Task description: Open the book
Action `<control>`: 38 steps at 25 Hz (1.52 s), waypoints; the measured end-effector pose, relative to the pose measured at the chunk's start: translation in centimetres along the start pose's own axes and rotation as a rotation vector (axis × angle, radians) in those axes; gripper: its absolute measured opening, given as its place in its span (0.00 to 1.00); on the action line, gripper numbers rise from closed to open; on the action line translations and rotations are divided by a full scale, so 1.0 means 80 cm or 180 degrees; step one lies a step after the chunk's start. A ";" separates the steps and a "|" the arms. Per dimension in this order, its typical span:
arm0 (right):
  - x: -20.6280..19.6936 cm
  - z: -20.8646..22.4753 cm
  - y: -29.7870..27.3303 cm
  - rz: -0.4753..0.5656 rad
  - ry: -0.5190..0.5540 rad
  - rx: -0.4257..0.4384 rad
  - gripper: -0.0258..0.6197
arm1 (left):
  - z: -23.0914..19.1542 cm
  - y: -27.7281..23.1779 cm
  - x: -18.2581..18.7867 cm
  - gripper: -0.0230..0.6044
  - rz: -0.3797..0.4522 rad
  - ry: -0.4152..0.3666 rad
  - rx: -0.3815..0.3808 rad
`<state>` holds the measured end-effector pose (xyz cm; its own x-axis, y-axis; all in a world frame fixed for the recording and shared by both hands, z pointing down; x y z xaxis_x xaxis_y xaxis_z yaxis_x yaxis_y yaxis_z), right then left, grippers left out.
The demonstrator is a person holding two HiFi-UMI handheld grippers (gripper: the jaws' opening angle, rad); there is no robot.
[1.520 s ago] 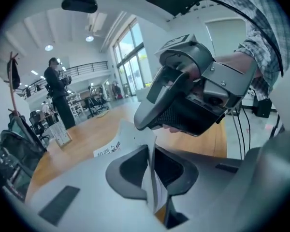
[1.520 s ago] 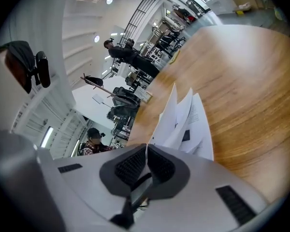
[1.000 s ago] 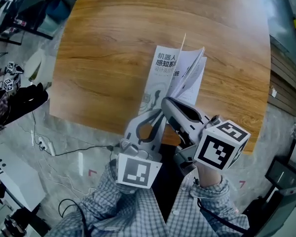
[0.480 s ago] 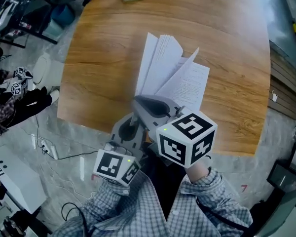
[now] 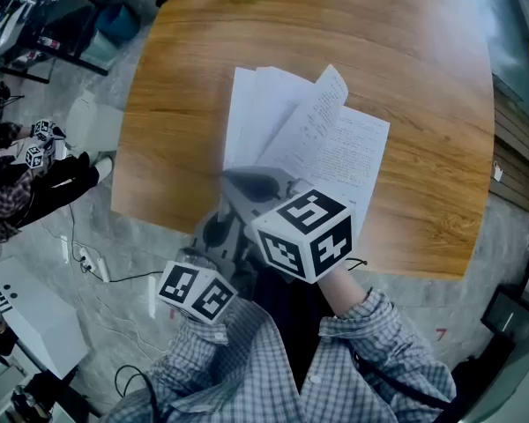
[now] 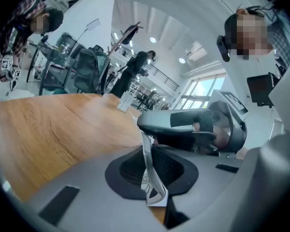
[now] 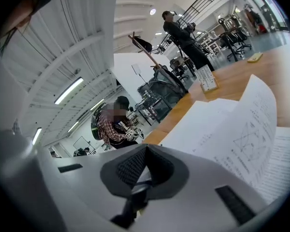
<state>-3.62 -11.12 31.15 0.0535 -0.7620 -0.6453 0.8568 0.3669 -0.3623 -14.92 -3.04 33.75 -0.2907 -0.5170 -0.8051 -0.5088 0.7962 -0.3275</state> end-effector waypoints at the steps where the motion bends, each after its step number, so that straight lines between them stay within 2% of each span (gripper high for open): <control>1: -0.001 0.000 -0.007 -0.0024 0.0014 0.0010 0.07 | -0.007 0.001 -0.001 0.09 0.0021 0.0093 -0.0005; 5: -0.004 0.000 -0.035 -0.0125 0.0095 0.0052 0.07 | -0.037 0.003 -0.007 0.09 0.0129 0.0470 -0.0028; 8: -0.010 -0.002 -0.038 -0.0054 0.0128 0.0057 0.07 | -0.052 0.003 -0.010 0.09 0.0219 0.0623 -0.0095; 10: -0.017 0.000 -0.024 0.0068 0.0136 -0.0067 0.07 | -0.057 0.002 -0.011 0.09 0.0236 0.0671 -0.0120; 13: -0.026 0.008 0.017 0.0308 0.0284 -0.0539 0.07 | -0.067 0.001 -0.013 0.09 0.0220 0.0747 -0.0071; 15: -0.032 0.020 0.045 0.0391 0.0555 -0.1090 0.07 | -0.076 0.001 -0.017 0.09 0.0208 0.0810 -0.0021; 17: -0.041 0.036 0.057 0.0223 0.1017 -0.1686 0.07 | -0.085 -0.001 -0.019 0.09 0.0187 0.0839 0.0022; 19: -0.053 0.051 0.051 -0.0122 0.1487 -0.2018 0.07 | -0.092 -0.003 -0.021 0.09 0.0170 0.0866 0.0055; 21: -0.063 0.059 0.035 -0.0349 0.1655 -0.2031 0.07 | -0.095 -0.003 -0.022 0.09 0.0164 0.0852 0.0084; 24: -0.068 0.066 0.019 -0.0435 0.1669 -0.1946 0.07 | -0.099 -0.001 -0.020 0.09 0.0109 0.0678 0.0171; 28: -0.070 0.068 0.000 -0.0515 0.1802 -0.1836 0.07 | -0.111 -0.001 -0.023 0.11 -0.0206 0.0383 0.0468; 32: -0.075 0.068 -0.016 -0.0617 0.1865 -0.1781 0.07 | -0.118 0.010 -0.031 0.15 -0.0440 0.0285 0.0693; 36: -0.078 0.068 -0.024 -0.0692 0.1935 -0.1804 0.07 | -0.127 0.036 -0.033 0.15 -0.0469 0.0264 0.0932; 38: -0.078 0.069 -0.025 -0.0699 0.1945 -0.1802 0.07 | -0.129 0.050 -0.025 0.15 -0.0435 0.0175 0.0965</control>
<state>-2.87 -10.04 39.64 -0.5081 -0.4856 -0.7113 0.4220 0.5796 -0.6971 -24.72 -2.04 39.16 -0.2839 -0.6351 -0.7184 -0.2844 0.7713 -0.5694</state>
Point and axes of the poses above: the fingertips, and each gripper's own axes: y backward along the fingers, z to its right, x out of its top, the point moved 10 cm from there along y, backward along the fingers, and after that the axes turned 4 degrees about -y, right-handed, at the moved point
